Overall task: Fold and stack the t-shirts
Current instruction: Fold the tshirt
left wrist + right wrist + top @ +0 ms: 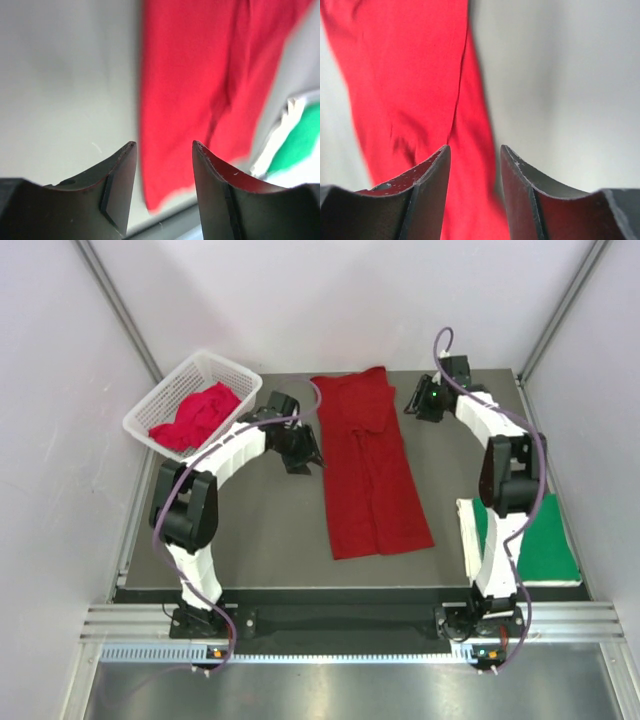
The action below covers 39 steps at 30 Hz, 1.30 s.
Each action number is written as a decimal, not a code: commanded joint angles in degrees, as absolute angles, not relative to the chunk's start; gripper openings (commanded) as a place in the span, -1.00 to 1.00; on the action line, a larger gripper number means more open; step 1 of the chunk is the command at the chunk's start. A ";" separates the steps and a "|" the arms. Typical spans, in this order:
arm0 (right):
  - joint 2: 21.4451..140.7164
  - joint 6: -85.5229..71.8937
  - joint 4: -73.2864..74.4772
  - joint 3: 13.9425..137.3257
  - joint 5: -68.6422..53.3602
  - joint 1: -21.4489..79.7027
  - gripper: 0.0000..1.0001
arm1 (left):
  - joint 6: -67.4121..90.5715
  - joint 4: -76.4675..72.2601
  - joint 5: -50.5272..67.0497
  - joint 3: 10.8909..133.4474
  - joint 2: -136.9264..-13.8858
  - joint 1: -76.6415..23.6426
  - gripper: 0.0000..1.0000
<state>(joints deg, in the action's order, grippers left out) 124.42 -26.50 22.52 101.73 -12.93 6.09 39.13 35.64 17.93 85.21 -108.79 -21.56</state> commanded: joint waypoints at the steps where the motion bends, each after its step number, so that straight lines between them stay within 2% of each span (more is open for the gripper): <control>1: 111.46 -22.24 39.57 97.31 -11.78 6.24 -0.10 | 44.99 34.73 24.94 76.77 -103.19 -25.30 0.07; 4: 106.36 -19.52 51.27 91.16 -11.87 6.50 -0.10 | 48.16 32.17 26.63 71.13 -100.90 -28.56 0.07; 7: 100.13 -16.00 56.50 81.77 -11.25 7.46 -0.11 | 50.88 29.81 29.51 66.21 -100.20 -31.72 0.08; 12: 87.39 -16.26 54.67 62.69 -14.94 7.91 -0.10 | 55.98 24.17 30.41 59.42 -97.92 -33.83 0.06; 17: 84.99 -14.77 51.77 52.49 -15.91 8.17 -0.09 | 56.86 24.35 28.21 55.64 -96.24 -35.86 0.07; 23: 84.46 -14.15 48.96 47.29 -14.94 8.17 -0.12 | 60.46 18.83 27.33 50.11 -95.36 -38.67 0.06; 31: 86.48 -14.59 46.06 48.25 -14.50 8.26 -0.12 | 60.73 18.81 24.70 48.69 -96.68 -39.81 0.00; 35: 88.76 -13.10 45.62 49.74 -14.15 8.26 -0.10 | 60.56 18.63 24.52 48.87 -97.47 -39.90 -0.10; 39: 90.96 -12.13 45.35 50.01 -15.02 8.26 -0.14 | 60.03 19.16 24.70 49.31 -98.35 -39.90 -0.44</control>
